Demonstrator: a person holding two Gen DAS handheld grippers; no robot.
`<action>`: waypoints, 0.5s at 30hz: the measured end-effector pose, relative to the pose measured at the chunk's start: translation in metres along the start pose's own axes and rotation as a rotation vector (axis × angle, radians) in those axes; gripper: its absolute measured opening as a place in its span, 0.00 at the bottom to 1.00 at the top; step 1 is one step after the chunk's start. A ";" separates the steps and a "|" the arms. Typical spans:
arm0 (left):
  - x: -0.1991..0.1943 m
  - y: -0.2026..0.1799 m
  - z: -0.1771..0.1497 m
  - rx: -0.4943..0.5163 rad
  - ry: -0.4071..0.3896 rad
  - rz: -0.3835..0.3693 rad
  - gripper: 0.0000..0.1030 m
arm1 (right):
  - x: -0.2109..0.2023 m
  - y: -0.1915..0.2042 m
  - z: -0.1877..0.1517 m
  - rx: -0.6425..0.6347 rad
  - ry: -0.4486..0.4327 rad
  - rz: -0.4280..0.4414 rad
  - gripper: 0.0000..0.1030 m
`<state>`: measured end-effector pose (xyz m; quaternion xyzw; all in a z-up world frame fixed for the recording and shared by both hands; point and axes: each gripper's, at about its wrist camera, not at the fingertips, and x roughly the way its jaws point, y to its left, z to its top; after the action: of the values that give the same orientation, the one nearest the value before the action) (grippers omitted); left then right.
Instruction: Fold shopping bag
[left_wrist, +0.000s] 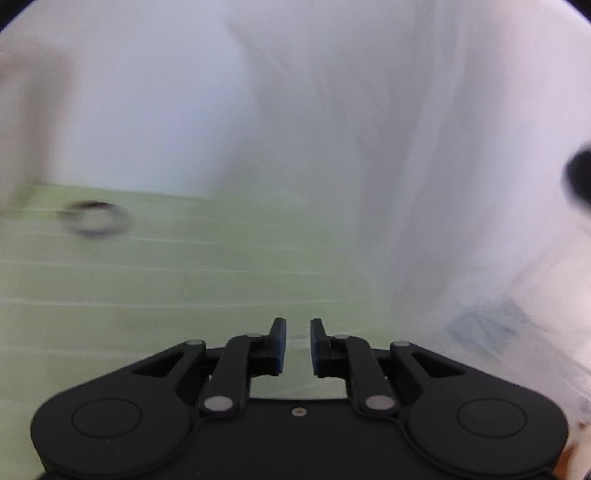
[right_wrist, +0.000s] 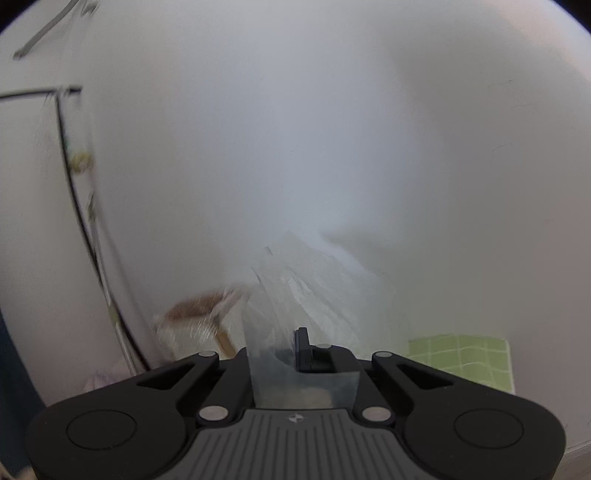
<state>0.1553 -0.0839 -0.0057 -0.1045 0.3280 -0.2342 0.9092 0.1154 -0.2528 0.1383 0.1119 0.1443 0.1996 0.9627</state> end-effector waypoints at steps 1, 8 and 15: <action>-0.016 0.009 -0.005 -0.007 -0.012 0.042 0.12 | 0.003 0.007 -0.005 -0.025 0.012 0.004 0.01; -0.095 0.073 -0.054 -0.199 -0.055 0.138 0.11 | 0.027 0.070 -0.076 -0.304 0.139 0.041 0.01; -0.094 0.094 -0.060 -0.338 -0.115 0.076 0.07 | 0.047 0.106 -0.137 -0.488 0.260 0.050 0.01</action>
<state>0.0874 0.0422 -0.0324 -0.2566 0.3140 -0.1346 0.9041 0.0754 -0.1170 0.0286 -0.1464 0.2115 0.2648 0.9294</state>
